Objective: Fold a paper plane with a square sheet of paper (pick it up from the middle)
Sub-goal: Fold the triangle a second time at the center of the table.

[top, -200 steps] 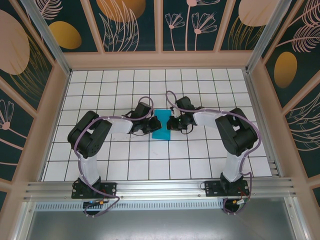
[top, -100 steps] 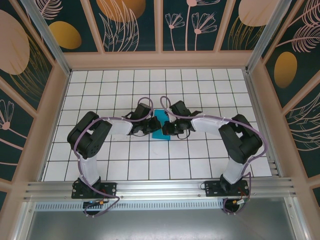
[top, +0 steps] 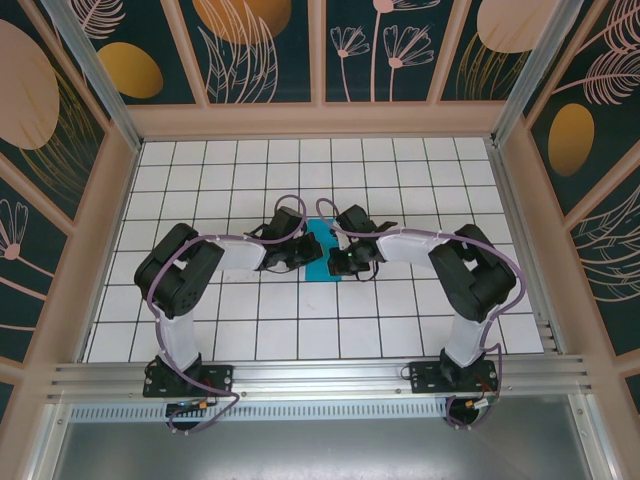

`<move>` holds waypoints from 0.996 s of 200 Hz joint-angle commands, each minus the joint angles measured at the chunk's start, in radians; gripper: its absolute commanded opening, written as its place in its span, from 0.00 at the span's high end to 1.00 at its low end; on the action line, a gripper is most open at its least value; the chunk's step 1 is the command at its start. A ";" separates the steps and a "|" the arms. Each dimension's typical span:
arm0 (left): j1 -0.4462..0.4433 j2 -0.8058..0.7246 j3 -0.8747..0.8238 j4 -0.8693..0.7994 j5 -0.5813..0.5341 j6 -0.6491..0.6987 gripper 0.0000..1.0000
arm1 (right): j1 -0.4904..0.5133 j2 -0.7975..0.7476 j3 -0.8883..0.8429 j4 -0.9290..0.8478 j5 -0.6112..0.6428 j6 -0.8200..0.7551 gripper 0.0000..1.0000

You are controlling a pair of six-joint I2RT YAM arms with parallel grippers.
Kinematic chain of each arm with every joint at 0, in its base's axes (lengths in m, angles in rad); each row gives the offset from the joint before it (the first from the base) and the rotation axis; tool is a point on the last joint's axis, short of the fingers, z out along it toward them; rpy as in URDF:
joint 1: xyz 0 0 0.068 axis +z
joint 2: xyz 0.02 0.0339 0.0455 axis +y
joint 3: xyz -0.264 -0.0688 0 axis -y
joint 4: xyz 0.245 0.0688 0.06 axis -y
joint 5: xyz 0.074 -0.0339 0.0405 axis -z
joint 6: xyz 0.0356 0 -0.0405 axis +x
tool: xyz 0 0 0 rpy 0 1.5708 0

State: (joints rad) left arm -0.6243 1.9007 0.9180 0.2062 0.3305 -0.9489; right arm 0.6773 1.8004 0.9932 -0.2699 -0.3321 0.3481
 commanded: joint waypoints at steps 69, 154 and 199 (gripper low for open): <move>0.004 0.035 -0.034 -0.145 -0.107 -0.005 0.93 | -0.014 -0.013 -0.089 -0.044 -0.041 -0.029 0.95; 0.005 0.037 -0.034 -0.133 -0.092 -0.004 0.93 | -0.022 -0.093 -0.178 -0.031 -0.077 -0.009 0.94; 0.004 0.037 -0.034 -0.127 -0.087 -0.003 0.93 | -0.039 -0.107 -0.225 -0.015 -0.078 0.003 0.94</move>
State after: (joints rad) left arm -0.6250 1.9007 0.9180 0.2054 0.3252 -0.9489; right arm 0.6525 1.7100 0.8341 -0.1608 -0.3973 0.3416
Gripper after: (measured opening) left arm 0.070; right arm 0.061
